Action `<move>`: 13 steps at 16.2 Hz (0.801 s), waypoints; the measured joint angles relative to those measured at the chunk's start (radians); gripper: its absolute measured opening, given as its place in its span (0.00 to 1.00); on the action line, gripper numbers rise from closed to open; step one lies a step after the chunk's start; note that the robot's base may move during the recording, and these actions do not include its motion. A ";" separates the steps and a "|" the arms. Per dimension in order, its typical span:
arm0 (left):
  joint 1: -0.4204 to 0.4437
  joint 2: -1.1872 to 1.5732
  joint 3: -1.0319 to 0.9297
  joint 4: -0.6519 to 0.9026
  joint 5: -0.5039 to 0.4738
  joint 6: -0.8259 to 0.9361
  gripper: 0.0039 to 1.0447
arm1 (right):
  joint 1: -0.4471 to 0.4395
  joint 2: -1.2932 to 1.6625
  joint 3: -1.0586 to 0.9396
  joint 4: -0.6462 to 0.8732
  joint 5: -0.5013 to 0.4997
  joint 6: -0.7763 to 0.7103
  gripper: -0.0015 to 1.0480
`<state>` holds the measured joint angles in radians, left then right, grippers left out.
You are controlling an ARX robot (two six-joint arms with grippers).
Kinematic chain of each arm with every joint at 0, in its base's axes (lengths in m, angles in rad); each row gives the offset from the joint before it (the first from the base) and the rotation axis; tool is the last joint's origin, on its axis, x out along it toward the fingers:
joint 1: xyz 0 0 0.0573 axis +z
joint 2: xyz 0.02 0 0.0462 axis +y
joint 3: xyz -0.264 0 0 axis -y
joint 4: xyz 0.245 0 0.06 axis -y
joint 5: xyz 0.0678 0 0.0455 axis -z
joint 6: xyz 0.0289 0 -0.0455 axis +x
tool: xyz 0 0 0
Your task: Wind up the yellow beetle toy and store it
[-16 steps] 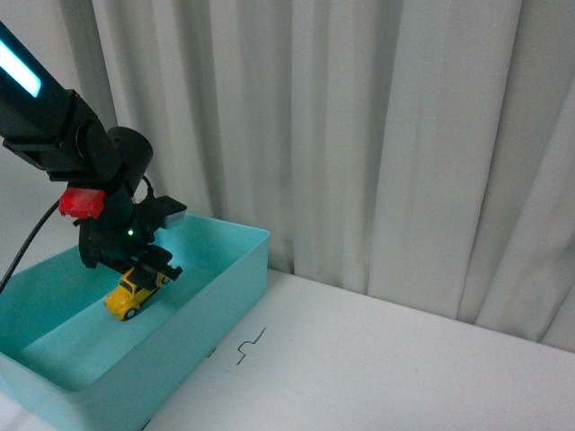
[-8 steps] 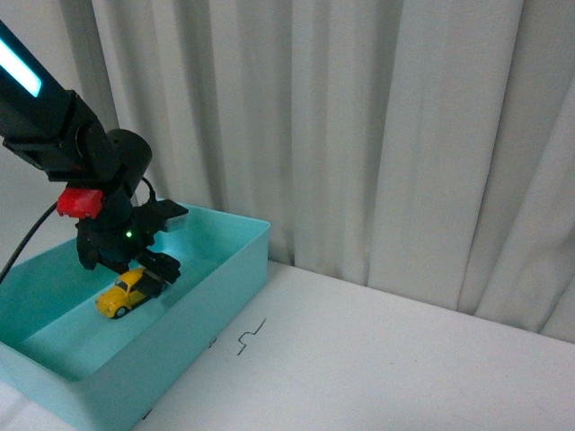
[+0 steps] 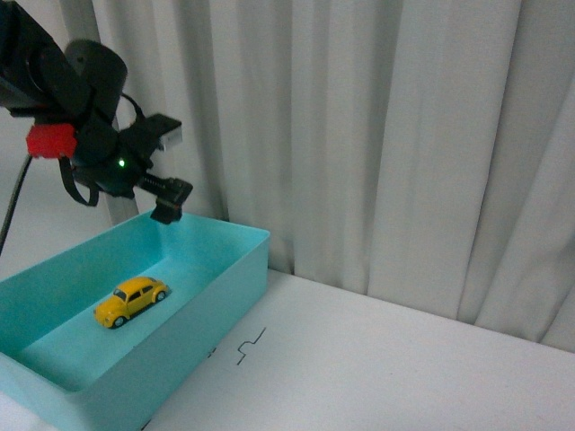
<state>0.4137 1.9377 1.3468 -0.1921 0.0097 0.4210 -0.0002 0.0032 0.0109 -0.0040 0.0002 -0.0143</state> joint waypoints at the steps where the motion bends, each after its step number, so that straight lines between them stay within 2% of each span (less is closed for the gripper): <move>1: 0.000 -0.065 -0.036 0.037 0.003 -0.011 0.94 | 0.000 0.000 0.000 0.000 0.000 0.000 0.94; 5: -0.010 -0.458 -0.281 0.134 0.049 -0.077 0.94 | 0.000 0.000 0.000 0.000 0.000 0.000 0.94; 8: -0.042 -0.853 -0.463 0.092 0.088 -0.130 0.94 | 0.000 0.000 0.000 0.000 0.000 0.000 0.94; 9: -0.036 -0.964 -0.548 0.232 0.183 -0.189 0.88 | 0.000 0.000 0.000 0.000 0.000 0.000 0.94; 10: -0.053 -1.092 -0.660 0.346 0.286 -0.277 0.76 | 0.000 0.000 0.000 0.000 0.000 0.000 0.94; 11: -0.094 -1.192 -0.761 0.386 0.298 -0.341 0.65 | 0.000 0.000 0.000 0.000 0.000 0.000 0.94; 13: -0.166 -1.286 -0.914 0.433 0.245 -0.392 0.41 | 0.000 0.000 0.000 0.000 0.000 0.000 0.94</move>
<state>0.2474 0.6521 0.4324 0.2413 0.2546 0.0292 -0.0002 0.0032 0.0109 -0.0040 0.0006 -0.0143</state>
